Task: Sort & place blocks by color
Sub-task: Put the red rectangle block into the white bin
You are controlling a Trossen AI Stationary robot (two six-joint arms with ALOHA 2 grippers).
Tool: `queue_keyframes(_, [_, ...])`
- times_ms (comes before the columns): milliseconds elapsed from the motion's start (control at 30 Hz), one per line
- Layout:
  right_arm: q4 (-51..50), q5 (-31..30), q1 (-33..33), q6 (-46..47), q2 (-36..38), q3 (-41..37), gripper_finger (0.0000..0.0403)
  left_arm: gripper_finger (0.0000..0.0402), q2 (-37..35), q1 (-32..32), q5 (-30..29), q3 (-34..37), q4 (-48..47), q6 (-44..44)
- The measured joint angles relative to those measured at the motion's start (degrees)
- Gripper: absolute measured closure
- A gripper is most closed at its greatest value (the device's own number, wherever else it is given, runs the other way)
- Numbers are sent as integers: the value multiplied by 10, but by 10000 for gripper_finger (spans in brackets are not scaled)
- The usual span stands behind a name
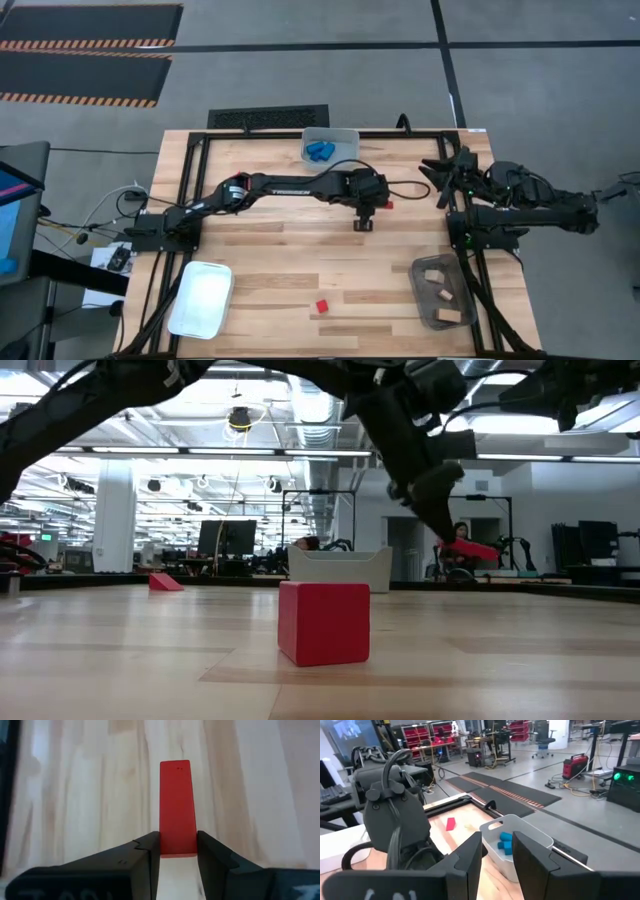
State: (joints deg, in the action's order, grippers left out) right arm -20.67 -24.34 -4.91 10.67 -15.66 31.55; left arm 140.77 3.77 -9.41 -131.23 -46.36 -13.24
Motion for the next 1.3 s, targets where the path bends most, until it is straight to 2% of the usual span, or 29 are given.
queue_keyframes(100, [-4,0,7,0,0,0,269,326,-27,-6,0,57,19,3])
queue_keyframes(167, [-9,0,14,0,0,0,269,326,-65,-9,0,123,56,8])
queue_keyframes(333, [-15,-9,28,0,0,0,269,323,-208,-11,1,363,245,46])
queue_keyframes(467, [-9,-12,33,0,-6,0,269,324,-324,-15,-1,542,352,84])
queue_keyframes(567, [35,-12,34,0,-21,-11,269,324,-406,-28,-18,639,370,109])
queue_keyframes(667, [103,-10,34,-2,-48,-34,269,324,-480,-51,-46,711,344,124])
queue_keyframes(833, [208,2,34,-22,-109,-50,269,324,-598,-112,-53,775,255,154])
queue_keyframes(967, [278,10,34,-22,-157,-50,269,324,-665,-185,-49,781,162,189])
queue_keyframes(1033, [308,35,34,-21,-182,-50,269,324,-690,-224,-50,781,124,217])
queue_keyframes(1167, [359,87,34,-17,-228,-50,269,321,-725,-300,-25,781,32,300])
queue_keyframes(1300, [389,95,34,-2,-264,-50,269,319,-746,-366,33,781,-59,421])
